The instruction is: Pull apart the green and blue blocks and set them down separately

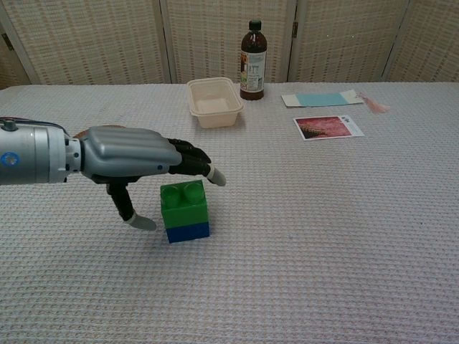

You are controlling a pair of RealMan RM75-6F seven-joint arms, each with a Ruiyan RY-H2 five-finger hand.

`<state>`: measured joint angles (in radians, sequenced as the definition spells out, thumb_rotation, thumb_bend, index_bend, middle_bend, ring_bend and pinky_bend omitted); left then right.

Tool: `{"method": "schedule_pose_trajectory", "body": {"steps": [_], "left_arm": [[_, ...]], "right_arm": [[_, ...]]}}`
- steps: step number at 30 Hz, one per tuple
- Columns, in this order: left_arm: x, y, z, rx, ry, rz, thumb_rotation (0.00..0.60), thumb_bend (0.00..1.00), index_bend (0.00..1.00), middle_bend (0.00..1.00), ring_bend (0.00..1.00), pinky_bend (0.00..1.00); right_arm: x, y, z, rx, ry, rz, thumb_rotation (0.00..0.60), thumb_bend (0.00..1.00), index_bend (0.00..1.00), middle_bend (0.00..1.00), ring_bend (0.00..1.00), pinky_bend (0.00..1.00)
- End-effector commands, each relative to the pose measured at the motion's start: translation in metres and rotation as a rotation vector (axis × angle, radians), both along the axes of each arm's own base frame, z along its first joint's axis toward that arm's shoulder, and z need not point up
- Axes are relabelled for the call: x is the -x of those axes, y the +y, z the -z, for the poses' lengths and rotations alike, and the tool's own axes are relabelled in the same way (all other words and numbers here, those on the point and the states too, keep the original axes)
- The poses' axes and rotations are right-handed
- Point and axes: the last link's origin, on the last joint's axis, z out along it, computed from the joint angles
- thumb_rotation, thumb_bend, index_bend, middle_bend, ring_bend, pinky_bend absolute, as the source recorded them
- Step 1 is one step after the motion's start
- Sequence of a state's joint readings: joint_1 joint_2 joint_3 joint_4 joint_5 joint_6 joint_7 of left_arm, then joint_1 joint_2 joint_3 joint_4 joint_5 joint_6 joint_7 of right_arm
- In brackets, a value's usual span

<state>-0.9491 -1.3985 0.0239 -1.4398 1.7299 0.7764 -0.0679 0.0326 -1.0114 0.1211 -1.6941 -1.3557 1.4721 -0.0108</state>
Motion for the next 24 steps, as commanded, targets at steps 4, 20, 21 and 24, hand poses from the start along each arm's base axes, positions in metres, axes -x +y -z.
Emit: {"method": "schedule_pose_trajectory", "body": {"steps": [4, 20, 21, 24], "left_arm": [[0.003, -0.001, 0.002, -0.004, 0.015, 0.023, 0.600, 0.35, 0.16, 0.20, 0.00, 0.09], [0.011, 0.001, 0.006, -0.046, -0.060, 0.073, 0.600, 0.36, 0.39, 0.42, 0.11, 0.11], [0.012, 0.001, 0.006, -0.046, -0.072, 0.075, 0.600, 0.36, 0.40, 0.44, 0.12, 0.11], [0.015, 0.002, 0.007, -0.049, -0.092, 0.077, 0.600, 0.36, 0.45, 0.49, 0.15, 0.13]], "right_arm": [[0.000, 0.000, -0.001, 0.004, -0.001, 0.000, 0.600, 0.37, 0.00, 0.00, 0.00, 0.00], [-0.001, 0.000, 0.001, 0.002, 0.005, -0.003, 0.600, 0.37, 0.00, 0.00, 0.00, 0.00], [-0.001, 0.000, 0.001, 0.000, 0.005, -0.002, 0.600, 0.37, 0.00, 0.00, 0.00, 0.00], [-0.001, -0.001, 0.002, -0.003, 0.005, -0.002, 0.600, 0.37, 0.00, 0.00, 0.00, 0.00]]}}
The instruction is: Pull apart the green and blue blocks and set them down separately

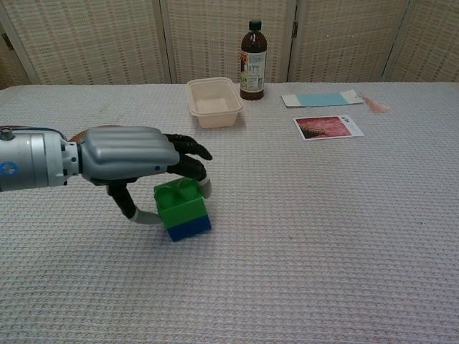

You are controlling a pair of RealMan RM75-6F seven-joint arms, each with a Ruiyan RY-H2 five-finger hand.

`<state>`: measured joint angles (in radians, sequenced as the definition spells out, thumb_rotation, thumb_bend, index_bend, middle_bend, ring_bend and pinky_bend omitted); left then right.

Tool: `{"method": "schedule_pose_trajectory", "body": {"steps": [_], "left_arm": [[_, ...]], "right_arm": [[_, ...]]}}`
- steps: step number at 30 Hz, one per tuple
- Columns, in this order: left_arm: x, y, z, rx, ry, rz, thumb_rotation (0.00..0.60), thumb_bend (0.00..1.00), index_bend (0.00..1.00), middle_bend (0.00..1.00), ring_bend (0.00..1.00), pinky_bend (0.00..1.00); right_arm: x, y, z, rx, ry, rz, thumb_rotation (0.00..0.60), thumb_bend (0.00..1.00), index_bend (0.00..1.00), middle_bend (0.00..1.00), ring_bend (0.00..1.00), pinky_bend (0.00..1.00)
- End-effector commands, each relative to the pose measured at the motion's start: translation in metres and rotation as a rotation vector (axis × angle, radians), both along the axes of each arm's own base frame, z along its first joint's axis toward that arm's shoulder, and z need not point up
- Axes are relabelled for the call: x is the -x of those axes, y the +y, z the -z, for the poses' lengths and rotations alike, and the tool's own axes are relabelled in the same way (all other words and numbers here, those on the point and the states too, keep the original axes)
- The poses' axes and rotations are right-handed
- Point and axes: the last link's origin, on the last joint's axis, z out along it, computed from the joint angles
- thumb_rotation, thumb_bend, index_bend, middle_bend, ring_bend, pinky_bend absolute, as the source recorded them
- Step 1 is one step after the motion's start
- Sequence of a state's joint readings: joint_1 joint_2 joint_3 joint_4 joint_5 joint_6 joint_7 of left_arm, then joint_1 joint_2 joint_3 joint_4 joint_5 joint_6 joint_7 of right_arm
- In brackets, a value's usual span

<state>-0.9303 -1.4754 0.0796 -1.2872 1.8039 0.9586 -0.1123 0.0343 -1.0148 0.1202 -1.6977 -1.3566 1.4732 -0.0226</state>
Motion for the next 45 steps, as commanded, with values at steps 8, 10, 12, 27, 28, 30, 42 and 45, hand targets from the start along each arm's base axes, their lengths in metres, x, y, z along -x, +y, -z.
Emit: {"method": "schedule_pose_trajectory", "body": {"steps": [8, 10, 12, 27, 28, 30, 42, 45], "left_arm": [[0.007, 0.000, 0.004, -0.006, -0.123, -0.017, 0.600, 0.36, 0.64, 0.68, 0.30, 0.21], [0.008, 0.001, 0.002, -0.009, -0.149, -0.029, 0.600, 0.36, 0.70, 0.74, 0.34, 0.24], [0.008, 0.001, -0.002, -0.011, -0.172, -0.042, 0.600, 0.36, 0.73, 0.78, 0.37, 0.25], [0.004, -0.010, -0.042, -0.069, -0.228, -0.029, 0.600, 0.37, 0.78, 0.82, 0.40, 0.25], [0.003, -0.010, -0.044, -0.072, -0.230, -0.027, 0.600, 0.37, 0.79, 0.83, 0.41, 0.25], [0.000, -0.011, -0.047, -0.077, -0.238, -0.018, 0.600, 0.37, 0.80, 0.84, 0.41, 0.25], [-0.012, -0.011, -0.069, -0.137, -0.253, 0.035, 0.600, 0.37, 0.81, 0.85, 0.41, 0.26], [-0.015, -0.012, -0.070, -0.141, -0.255, 0.048, 0.600, 0.37, 0.81, 0.85, 0.41, 0.26]], "right_arm": [[-0.001, -0.001, 0.001, -0.004, 0.000, -0.004, 0.600, 0.37, 0.00, 0.00, 0.00, 0.00], [-0.001, -0.002, 0.002, -0.008, 0.001, -0.007, 0.600, 0.37, 0.00, 0.00, 0.00, 0.00], [-0.001, -0.003, 0.003, -0.015, -0.003, -0.012, 0.600, 0.37, 0.00, 0.00, 0.00, 0.00], [-0.009, -0.041, 0.043, -0.309, -0.437, -0.186, 0.600, 0.37, 0.00, 0.00, 0.00, 0.00], [-0.011, -0.046, 0.048, -0.342, -0.490, -0.196, 0.600, 0.37, 0.00, 0.00, 0.00, 0.00], [-0.016, -0.061, 0.058, -0.406, -0.635, -0.205, 0.600, 0.37, 0.00, 0.00, 0.00, 0.00], [-0.054, -0.132, 0.114, -0.709, -1.059, -0.119, 0.600, 0.37, 0.00, 0.02, 0.00, 0.00], [-0.068, -0.144, 0.130, -0.796, -1.087, -0.086, 0.600, 0.37, 0.00, 0.02, 0.00, 0.00]]}}
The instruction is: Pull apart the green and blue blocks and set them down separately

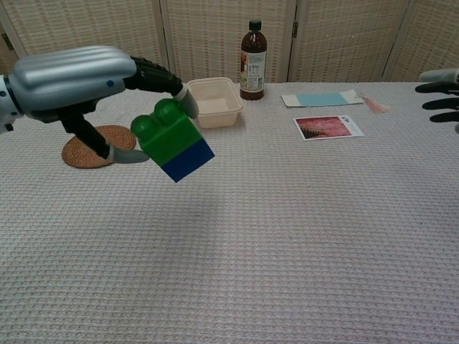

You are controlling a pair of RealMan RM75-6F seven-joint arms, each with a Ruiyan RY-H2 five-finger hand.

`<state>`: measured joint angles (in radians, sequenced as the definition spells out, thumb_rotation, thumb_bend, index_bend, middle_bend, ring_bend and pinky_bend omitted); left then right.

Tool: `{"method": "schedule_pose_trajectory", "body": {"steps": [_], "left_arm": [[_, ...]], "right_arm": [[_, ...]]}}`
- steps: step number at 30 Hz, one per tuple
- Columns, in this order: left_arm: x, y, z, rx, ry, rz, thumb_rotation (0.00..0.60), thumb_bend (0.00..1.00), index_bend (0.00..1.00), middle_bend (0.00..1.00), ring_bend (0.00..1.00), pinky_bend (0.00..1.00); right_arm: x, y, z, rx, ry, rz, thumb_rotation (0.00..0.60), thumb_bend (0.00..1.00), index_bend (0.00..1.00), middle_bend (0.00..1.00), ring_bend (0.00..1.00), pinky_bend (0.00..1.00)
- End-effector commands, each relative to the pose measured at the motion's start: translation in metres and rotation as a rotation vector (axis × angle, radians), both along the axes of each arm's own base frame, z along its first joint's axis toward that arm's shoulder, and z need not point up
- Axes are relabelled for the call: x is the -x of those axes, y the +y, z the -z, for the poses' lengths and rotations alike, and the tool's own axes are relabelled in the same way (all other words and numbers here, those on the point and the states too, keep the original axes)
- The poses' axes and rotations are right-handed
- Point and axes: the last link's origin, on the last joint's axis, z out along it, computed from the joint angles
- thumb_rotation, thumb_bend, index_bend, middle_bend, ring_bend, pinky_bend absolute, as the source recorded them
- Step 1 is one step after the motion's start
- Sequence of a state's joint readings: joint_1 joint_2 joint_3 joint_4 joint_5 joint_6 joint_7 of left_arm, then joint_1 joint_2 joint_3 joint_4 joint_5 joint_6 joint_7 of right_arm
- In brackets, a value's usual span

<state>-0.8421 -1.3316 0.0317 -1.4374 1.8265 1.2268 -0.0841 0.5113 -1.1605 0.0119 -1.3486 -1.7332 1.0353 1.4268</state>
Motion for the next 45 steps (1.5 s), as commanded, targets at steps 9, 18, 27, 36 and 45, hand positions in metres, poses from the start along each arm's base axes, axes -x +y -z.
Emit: {"method": "schedule_pose_trajectory", "body": {"steps": [9, 18, 27, 36, 45], "left_arm": [[-0.008, -0.001, 0.000, 0.017, -0.010, 0.031, 0.600, 0.37, 0.81, 0.85, 0.42, 0.26], [-0.011, 0.004, 0.002, 0.025, -0.008, 0.040, 0.600, 0.37, 0.82, 0.85, 0.42, 0.26], [-0.008, 0.016, 0.001, 0.015, -0.025, -0.003, 0.600, 0.37, 0.82, 0.85, 0.42, 0.26], [-0.013, 0.016, 0.006, 0.026, -0.031, 0.007, 0.600, 0.37, 0.82, 0.85, 0.42, 0.26], [-0.014, 0.021, 0.008, 0.026, -0.026, -0.002, 0.600, 0.37, 0.82, 0.85, 0.42, 0.26]], "right_arm": [[-0.060, -0.049, 0.068, -0.309, -0.018, -0.109, 0.600, 0.37, 0.00, 0.01, 0.00, 0.00], [-0.105, -0.069, 0.098, -0.342, -0.099, -0.170, 0.600, 0.37, 0.00, 0.00, 0.00, 0.00], [-0.132, -0.076, 0.106, -0.324, -0.137, -0.192, 0.600, 0.37, 0.00, 0.00, 0.00, 0.00], [-0.150, -0.080, 0.108, -0.312, -0.145, -0.188, 0.600, 0.37, 0.00, 0.00, 0.00, 0.00], [-0.164, -0.081, 0.127, -0.350, -0.145, -0.201, 0.600, 0.37, 0.00, 0.00, 0.00, 0.00]]}}
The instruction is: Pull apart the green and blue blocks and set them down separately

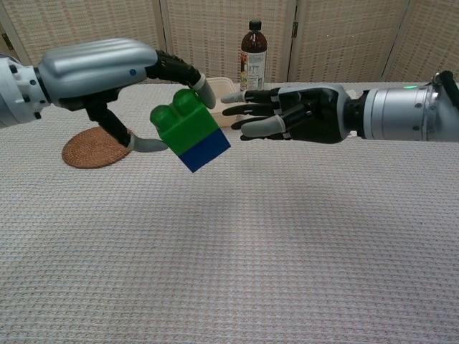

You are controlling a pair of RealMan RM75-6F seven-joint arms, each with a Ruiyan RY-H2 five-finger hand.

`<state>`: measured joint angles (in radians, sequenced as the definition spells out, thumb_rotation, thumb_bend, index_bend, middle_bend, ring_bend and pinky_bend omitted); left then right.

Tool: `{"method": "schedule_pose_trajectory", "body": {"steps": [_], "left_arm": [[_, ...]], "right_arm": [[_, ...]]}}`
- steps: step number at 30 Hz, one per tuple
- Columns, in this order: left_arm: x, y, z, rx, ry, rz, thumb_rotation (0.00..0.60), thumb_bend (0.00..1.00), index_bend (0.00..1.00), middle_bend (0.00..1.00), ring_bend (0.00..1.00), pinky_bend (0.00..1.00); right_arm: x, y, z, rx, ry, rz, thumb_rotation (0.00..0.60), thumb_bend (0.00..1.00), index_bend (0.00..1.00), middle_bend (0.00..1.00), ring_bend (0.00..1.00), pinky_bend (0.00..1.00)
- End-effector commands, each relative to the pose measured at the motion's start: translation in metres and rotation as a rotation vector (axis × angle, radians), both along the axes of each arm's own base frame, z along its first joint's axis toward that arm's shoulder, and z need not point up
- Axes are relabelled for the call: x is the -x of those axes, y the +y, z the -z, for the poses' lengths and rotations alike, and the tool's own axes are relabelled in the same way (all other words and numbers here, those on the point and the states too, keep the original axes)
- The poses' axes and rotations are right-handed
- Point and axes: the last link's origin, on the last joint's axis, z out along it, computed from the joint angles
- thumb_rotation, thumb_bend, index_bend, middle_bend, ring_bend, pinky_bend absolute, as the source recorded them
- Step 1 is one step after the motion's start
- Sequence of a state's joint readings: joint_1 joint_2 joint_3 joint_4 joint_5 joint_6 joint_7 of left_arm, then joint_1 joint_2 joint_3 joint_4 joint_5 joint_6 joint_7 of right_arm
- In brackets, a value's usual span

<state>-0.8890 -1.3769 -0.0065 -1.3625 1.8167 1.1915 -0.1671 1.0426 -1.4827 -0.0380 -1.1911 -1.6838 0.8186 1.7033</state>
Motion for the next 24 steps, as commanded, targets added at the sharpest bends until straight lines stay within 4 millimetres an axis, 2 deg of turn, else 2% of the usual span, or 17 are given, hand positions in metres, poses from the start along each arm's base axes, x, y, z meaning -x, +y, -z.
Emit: {"method": "schedule_pose_trajectory", "body": {"steps": [1, 12, 24], "left_arm": [[-0.001, 0.001, 0.000, 0.001, -0.002, -0.001, 0.600, 0.37, 0.82, 0.85, 0.42, 0.26], [-0.005, 0.000, -0.003, 0.012, -0.019, 0.002, 0.600, 0.37, 0.82, 0.85, 0.42, 0.26], [-0.002, 0.001, -0.006, 0.014, -0.029, 0.000, 0.600, 0.37, 0.82, 0.85, 0.42, 0.26]], "right_arm": [[-0.002, -0.001, 0.003, -0.003, 0.004, -0.003, 0.600, 0.37, 0.00, 0.00, 0.00, 0.00], [-0.012, -0.011, 0.018, -0.010, -0.007, 0.000, 0.600, 0.37, 0.00, 0.03, 0.02, 0.00], [-0.022, -0.011, 0.029, -0.028, -0.026, -0.015, 0.600, 0.37, 0.07, 0.14, 0.11, 0.04]]}}
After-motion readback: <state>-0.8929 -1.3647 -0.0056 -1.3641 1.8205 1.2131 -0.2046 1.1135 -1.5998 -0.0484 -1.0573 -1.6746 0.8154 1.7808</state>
